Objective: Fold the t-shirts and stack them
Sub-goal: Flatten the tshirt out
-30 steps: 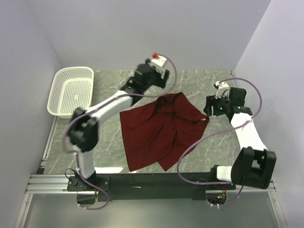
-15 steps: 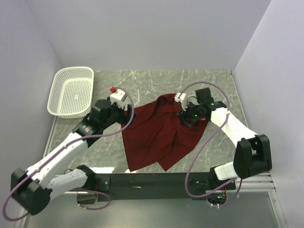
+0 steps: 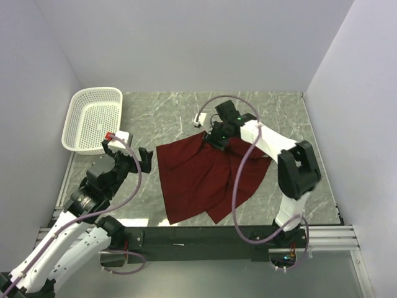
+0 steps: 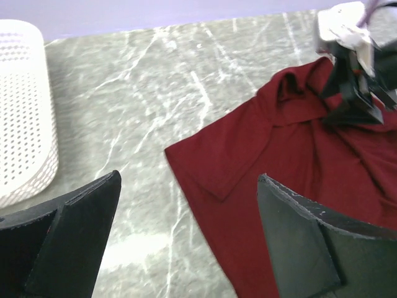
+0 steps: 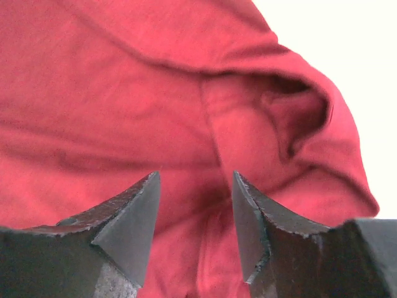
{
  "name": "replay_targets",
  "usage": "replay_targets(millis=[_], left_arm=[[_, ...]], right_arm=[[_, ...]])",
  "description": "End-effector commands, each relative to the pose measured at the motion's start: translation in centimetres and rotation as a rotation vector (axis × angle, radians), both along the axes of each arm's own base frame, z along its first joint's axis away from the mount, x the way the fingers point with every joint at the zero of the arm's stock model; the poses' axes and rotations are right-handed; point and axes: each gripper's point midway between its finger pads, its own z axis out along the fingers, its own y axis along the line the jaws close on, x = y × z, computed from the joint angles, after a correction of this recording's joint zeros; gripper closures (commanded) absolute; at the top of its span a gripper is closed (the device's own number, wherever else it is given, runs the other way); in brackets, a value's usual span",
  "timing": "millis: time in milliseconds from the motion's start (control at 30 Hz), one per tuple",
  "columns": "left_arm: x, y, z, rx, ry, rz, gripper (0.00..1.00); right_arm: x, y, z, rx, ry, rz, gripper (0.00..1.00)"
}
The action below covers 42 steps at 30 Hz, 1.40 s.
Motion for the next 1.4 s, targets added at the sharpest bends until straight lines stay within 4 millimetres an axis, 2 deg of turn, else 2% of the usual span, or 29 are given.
replay_targets(millis=[0, 33, 233, 433, 867, 1000, 1100, 1200, 1367], left_arm=[[-0.3, 1.6, -1.2, 0.023, -0.004, 0.063, 0.03], [-0.4, 1.7, -1.3, 0.015, -0.007, 0.07, 0.03], [-0.6, 2.5, -0.9, -0.007, -0.05, 0.099, 0.01], [-0.5, 1.8, -1.2, -0.005, -0.043, 0.067, 0.01], [-0.6, 1.4, -1.3, -0.01, -0.039, 0.049, 0.01], [-0.5, 1.2, -1.4, -0.008, -0.033, 0.037, 0.01], [-0.5, 1.1, -1.6, -0.004, -0.029, 0.034, 0.01], [-0.6, 1.0, -1.6, -0.006, -0.03, 0.026, 0.01], [-0.5, 0.6, -1.6, -0.005, -0.027, 0.012, 0.01]], right_arm=[[1.0, 0.6, -0.7, -0.045, 0.041, -0.025, 0.44], [1.1, 0.7, -1.6, -0.063, 0.055, -0.023, 0.44], [1.3, 0.7, -3.0, -0.105, 0.063, -0.02, 0.43], [1.4, 0.4, -4.6, -0.15, 0.065, -0.032, 0.41], [4.4, 0.0, -5.7, -0.215, 0.02, -0.115, 0.44], [4.4, 0.0, -5.6, -0.212, 0.015, -0.12, 0.56], [4.5, -0.3, -5.4, -0.213, 0.013, -0.127, 0.69], [4.6, -0.5, -4.9, -0.199, 0.004, -0.137, 0.85], [5.1, -0.6, -4.3, -0.183, -0.013, -0.157, 0.95]])
